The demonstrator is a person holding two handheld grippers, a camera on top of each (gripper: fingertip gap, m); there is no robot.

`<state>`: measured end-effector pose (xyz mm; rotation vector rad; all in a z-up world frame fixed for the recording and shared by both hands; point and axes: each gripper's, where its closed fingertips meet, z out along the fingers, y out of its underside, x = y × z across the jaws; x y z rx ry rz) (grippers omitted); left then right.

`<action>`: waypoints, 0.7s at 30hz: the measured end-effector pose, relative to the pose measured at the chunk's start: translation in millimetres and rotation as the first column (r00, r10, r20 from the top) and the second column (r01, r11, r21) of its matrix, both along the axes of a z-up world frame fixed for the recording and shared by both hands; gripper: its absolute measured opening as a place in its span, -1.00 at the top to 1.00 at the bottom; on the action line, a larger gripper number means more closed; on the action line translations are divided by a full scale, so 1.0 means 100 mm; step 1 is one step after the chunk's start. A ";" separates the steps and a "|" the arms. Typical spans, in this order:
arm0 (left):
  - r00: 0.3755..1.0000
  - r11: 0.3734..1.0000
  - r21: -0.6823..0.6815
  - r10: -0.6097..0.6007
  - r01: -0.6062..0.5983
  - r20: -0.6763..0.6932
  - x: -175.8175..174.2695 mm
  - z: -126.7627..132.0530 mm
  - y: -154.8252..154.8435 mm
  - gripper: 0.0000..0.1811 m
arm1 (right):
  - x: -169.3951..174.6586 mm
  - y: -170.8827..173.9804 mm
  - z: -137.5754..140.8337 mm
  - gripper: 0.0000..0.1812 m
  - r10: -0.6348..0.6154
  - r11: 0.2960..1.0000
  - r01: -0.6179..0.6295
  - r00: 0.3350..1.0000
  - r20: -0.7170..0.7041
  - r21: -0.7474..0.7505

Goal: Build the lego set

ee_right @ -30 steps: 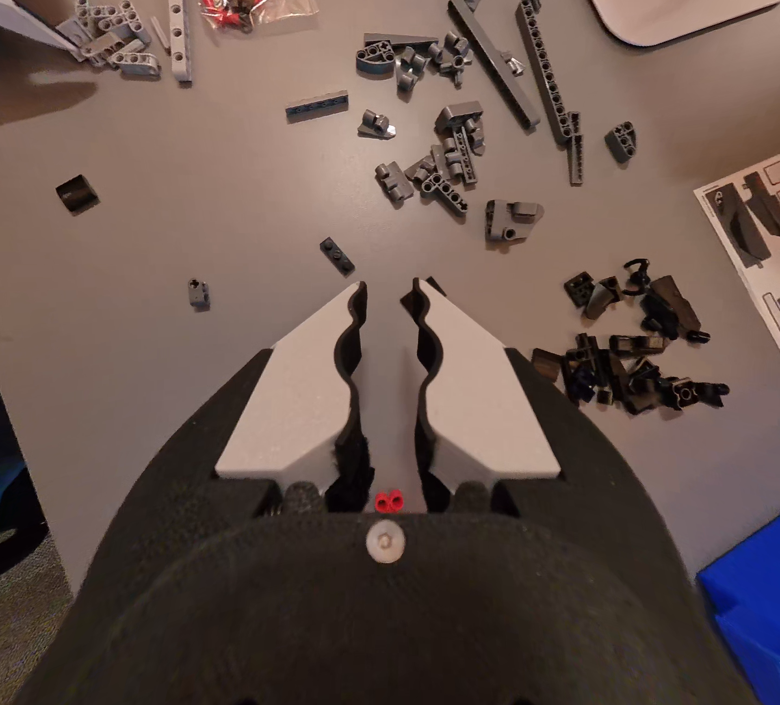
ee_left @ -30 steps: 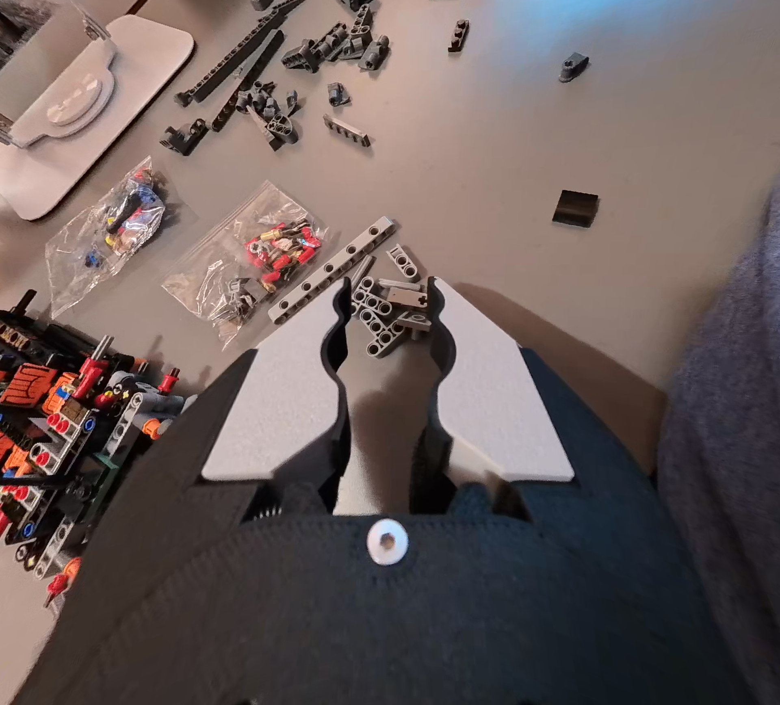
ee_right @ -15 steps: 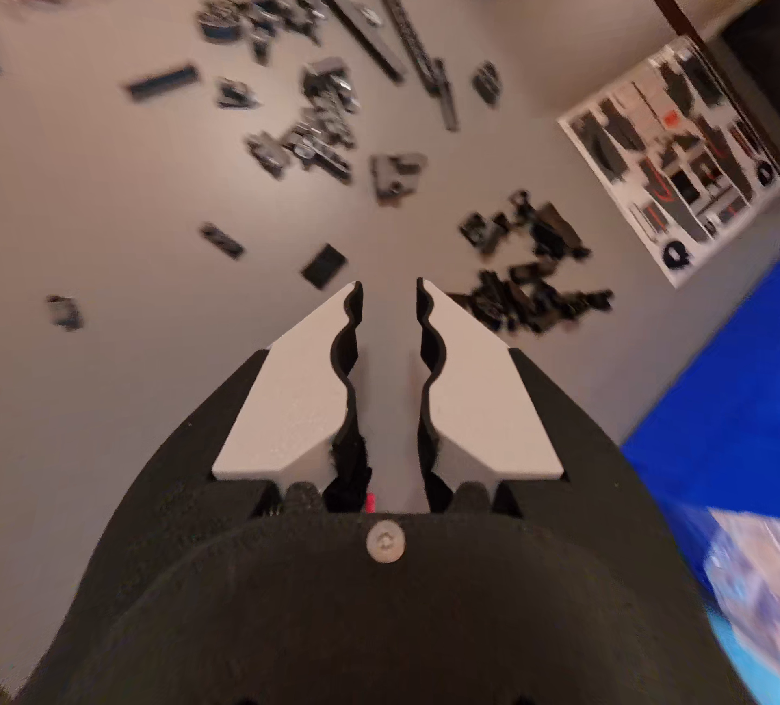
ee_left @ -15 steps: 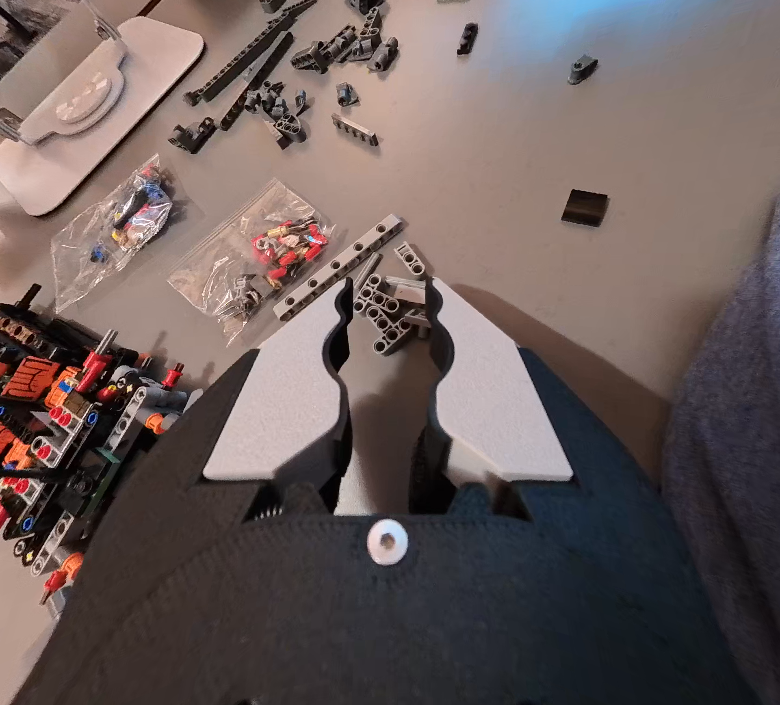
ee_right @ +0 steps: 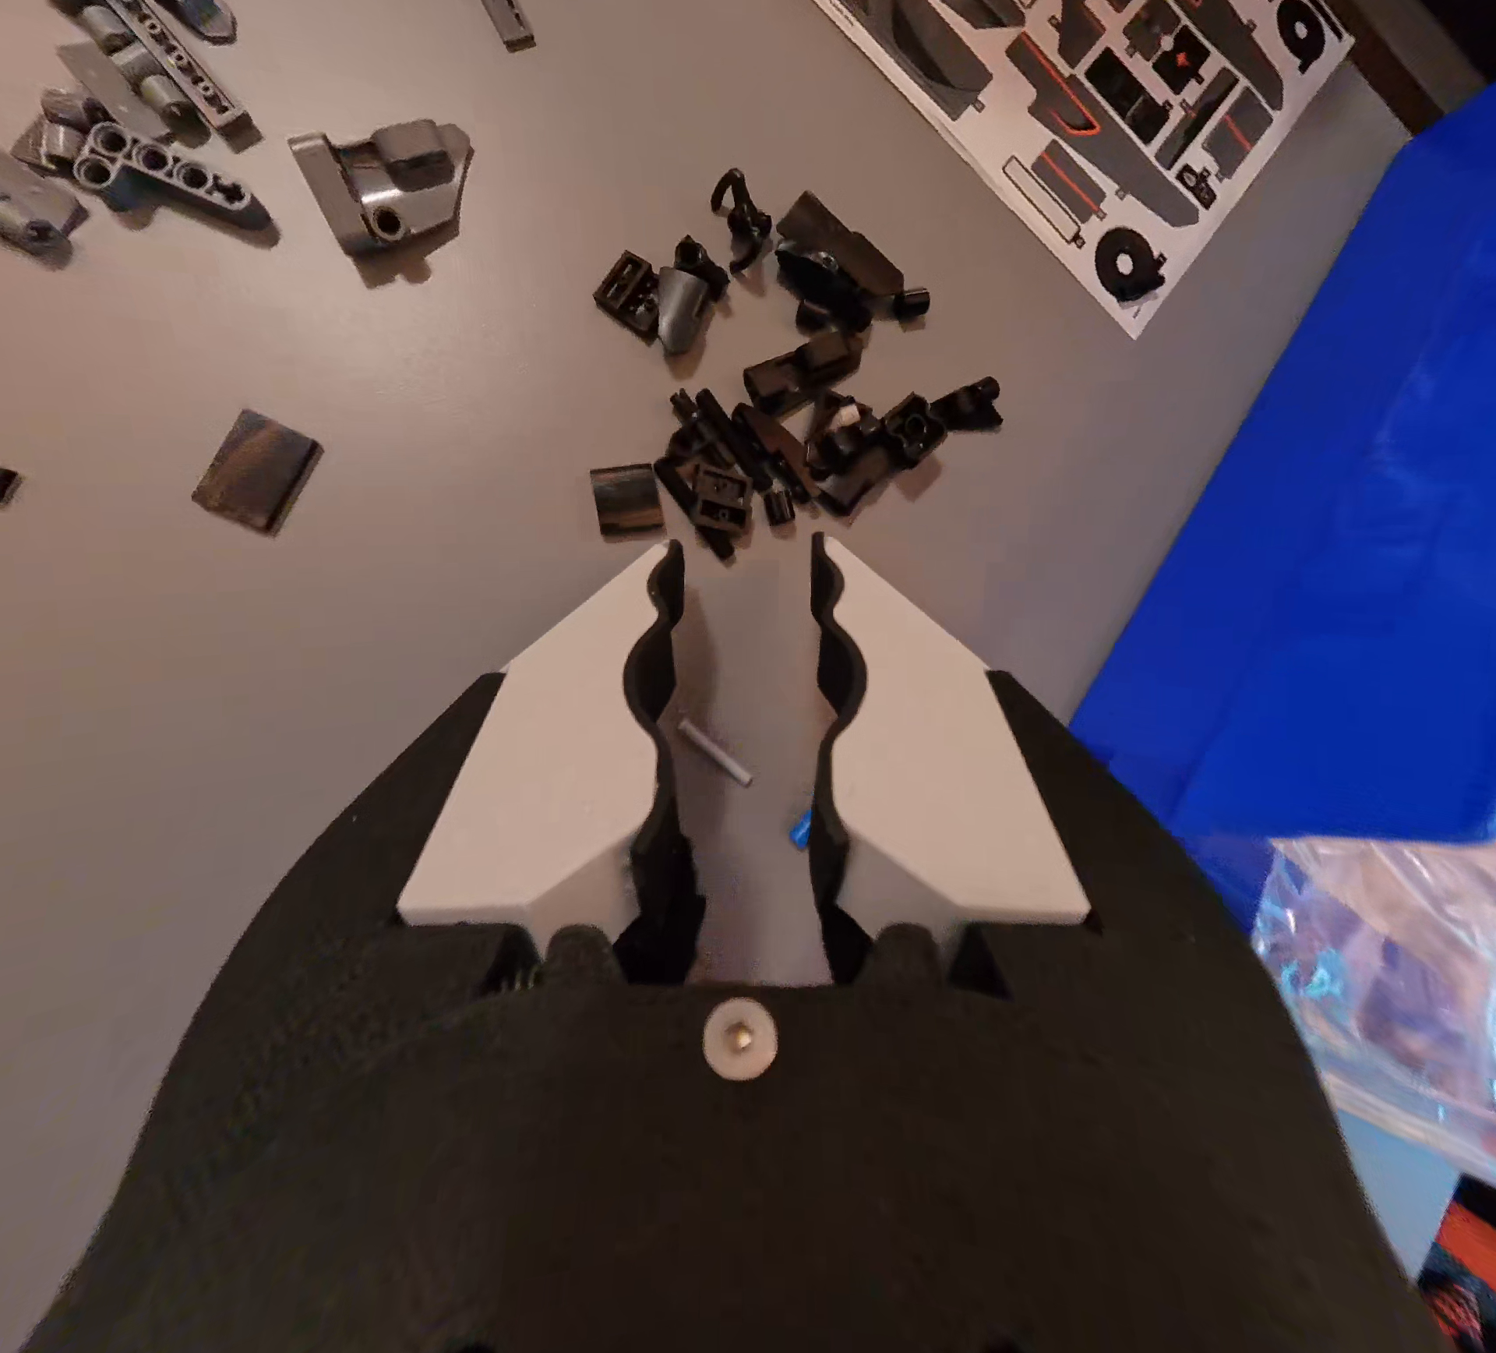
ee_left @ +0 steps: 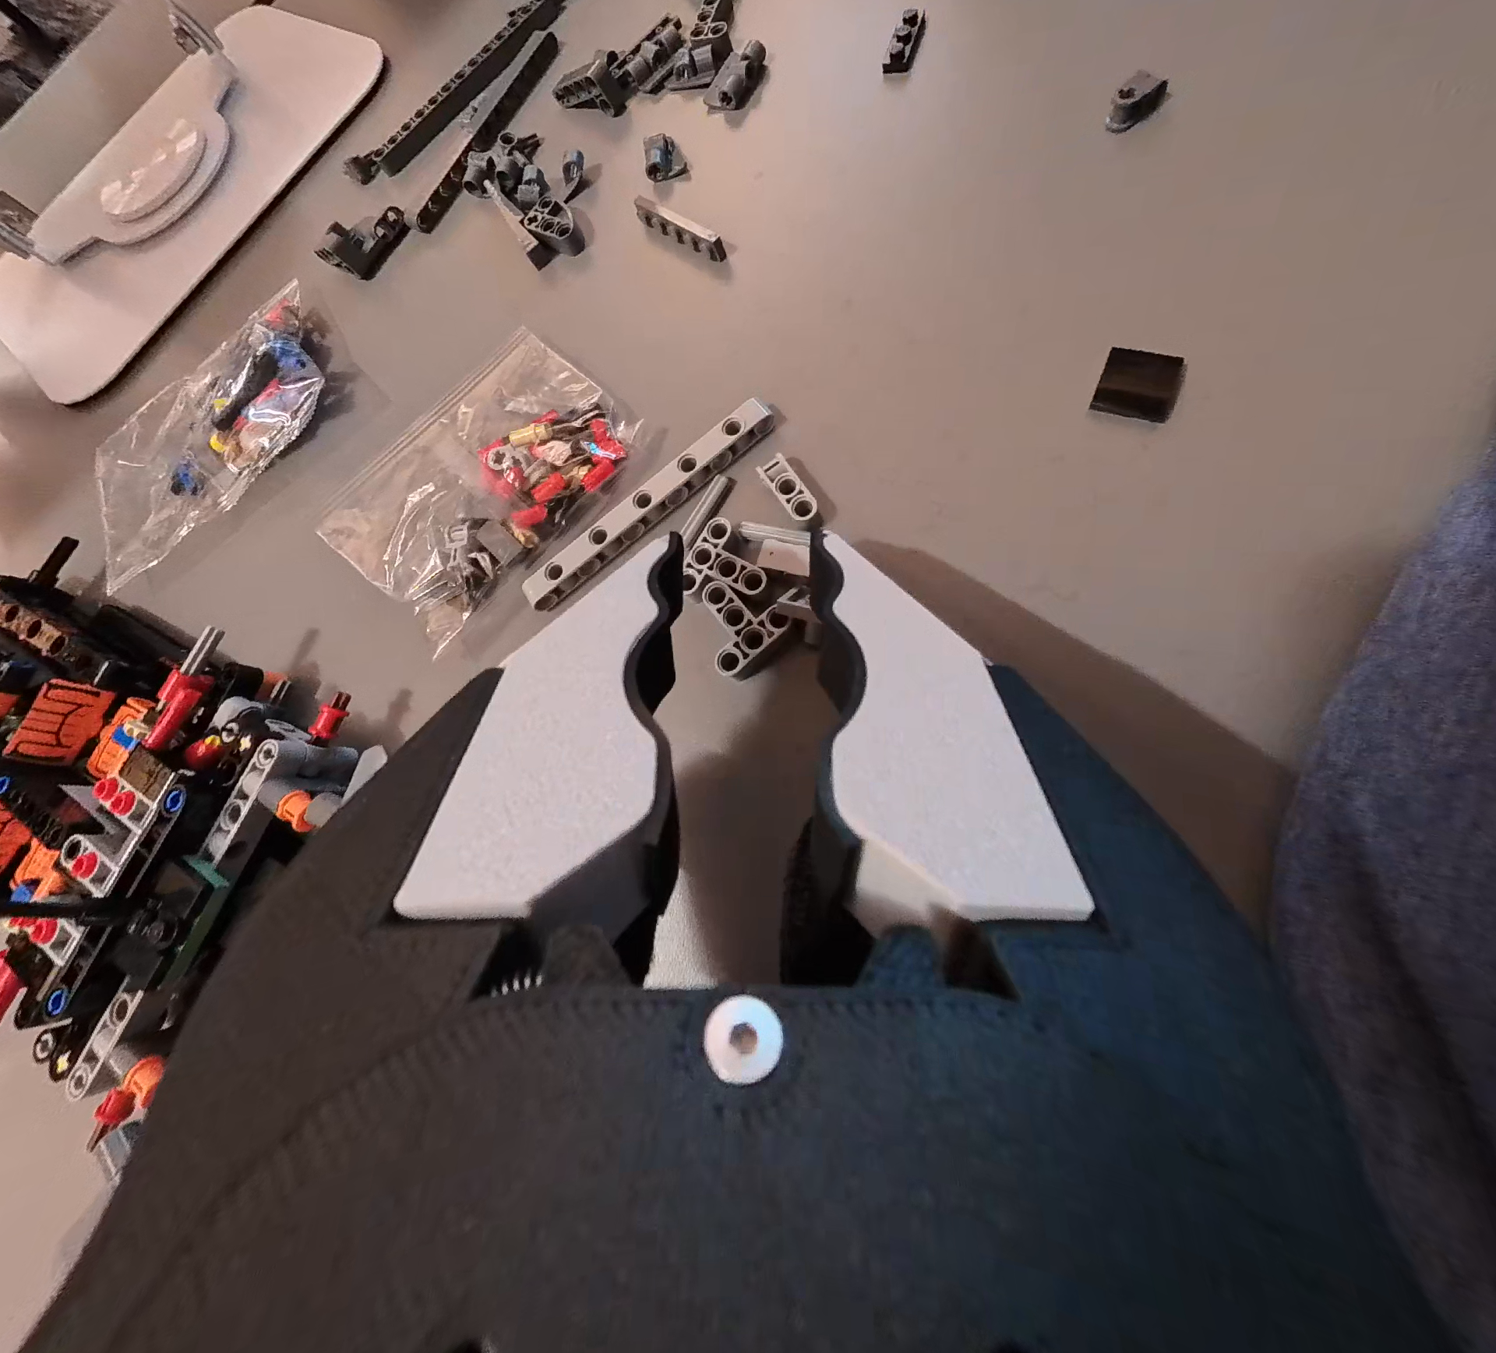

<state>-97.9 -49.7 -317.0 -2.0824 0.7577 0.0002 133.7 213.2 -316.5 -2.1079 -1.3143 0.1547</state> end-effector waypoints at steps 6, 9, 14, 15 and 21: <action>1.000 1.000 -0.008 0.004 -0.004 0.002 0.00 -0.01 0.00 0.68 | -0.10 0.18 0.01 0.73 0.026 1.000 -0.026 1.000 0.012 0.012; 1.000 1.000 -0.012 0.005 -0.005 0.004 0.00 -0.01 0.00 0.69 | -0.10 0.26 -0.04 0.74 0.020 1.000 -0.020 0.999 0.025 -0.018; 1.000 1.000 -0.018 0.003 -0.003 0.003 0.00 -0.02 0.00 0.69 | -0.15 0.25 -0.15 0.87 0.050 0.997 -0.048 0.998 0.043 -0.058; 1.000 1.000 -0.020 0.002 -0.002 0.003 0.00 -0.02 0.00 0.69 | -0.16 0.24 -0.15 0.89 0.059 0.996 -0.057 0.998 0.035 -0.066; 1.000 1.000 -0.025 0.002 -0.002 0.007 0.00 -0.03 0.00 0.69 | -0.14 0.16 -0.05 0.85 0.057 0.992 -0.061 0.998 -0.041 -0.110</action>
